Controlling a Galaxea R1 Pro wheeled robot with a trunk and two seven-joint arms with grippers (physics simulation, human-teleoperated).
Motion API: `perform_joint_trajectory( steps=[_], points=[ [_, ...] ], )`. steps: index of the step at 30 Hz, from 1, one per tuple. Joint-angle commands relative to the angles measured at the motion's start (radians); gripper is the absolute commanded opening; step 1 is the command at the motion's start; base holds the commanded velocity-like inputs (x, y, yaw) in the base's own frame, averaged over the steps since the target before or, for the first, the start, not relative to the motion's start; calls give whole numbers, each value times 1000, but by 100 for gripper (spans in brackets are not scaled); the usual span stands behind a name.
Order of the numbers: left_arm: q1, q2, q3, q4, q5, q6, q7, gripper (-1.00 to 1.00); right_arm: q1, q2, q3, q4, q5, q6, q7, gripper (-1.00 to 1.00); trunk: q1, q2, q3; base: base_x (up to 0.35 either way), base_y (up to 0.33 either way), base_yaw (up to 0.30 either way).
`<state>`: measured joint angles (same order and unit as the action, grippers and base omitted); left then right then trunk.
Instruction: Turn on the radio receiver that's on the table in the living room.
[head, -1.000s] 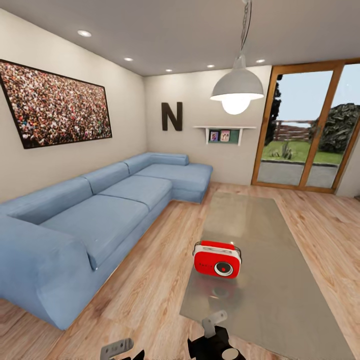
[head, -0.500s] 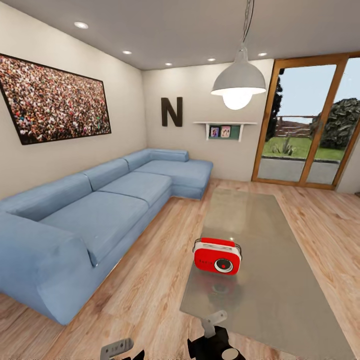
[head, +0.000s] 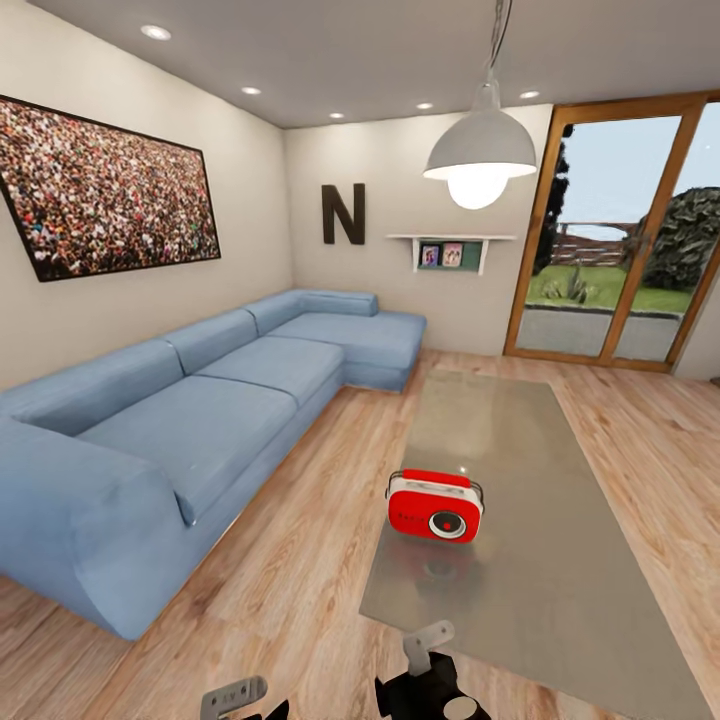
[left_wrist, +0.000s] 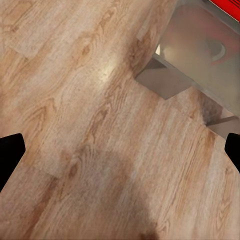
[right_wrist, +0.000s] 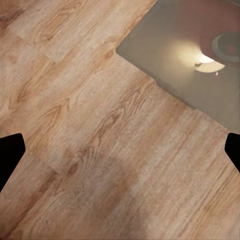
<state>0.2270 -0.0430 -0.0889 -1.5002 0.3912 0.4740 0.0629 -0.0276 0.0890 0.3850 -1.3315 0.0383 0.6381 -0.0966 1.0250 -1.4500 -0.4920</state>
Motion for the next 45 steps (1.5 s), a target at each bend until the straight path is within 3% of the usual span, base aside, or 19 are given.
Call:
perform_joint_trajectory(
  steps=[1,3,7,25,34,45],
  points=[
    [0,0,0,0,0,0,0,100,0,0,0,0,0,0,0,100,0,0,-2,0,0,0],
    [0,0,0,0,0,0,0,100,0,1,-1,-2,1,75,0,100,0,0,-5,0,0,0],
    [0,0,0,0,0,0,0,100,0,2,-1,-17,2,124,0,100,0,0,-12,0,0,0],
    [0,0,0,0,1,0,0,100,0,2,-1,-20,2,133,0,100,0,0,-41,0,0,0],
    [0,0,0,0,2,0,0,100,0,2,0,-20,1,134,0,100,0,0,-43,6,0,0],
    [0,2,0,0,0,0,0,100,0,2,2,-20,2,134,0,100,0,0,-43,293,0,0]
  ],
)
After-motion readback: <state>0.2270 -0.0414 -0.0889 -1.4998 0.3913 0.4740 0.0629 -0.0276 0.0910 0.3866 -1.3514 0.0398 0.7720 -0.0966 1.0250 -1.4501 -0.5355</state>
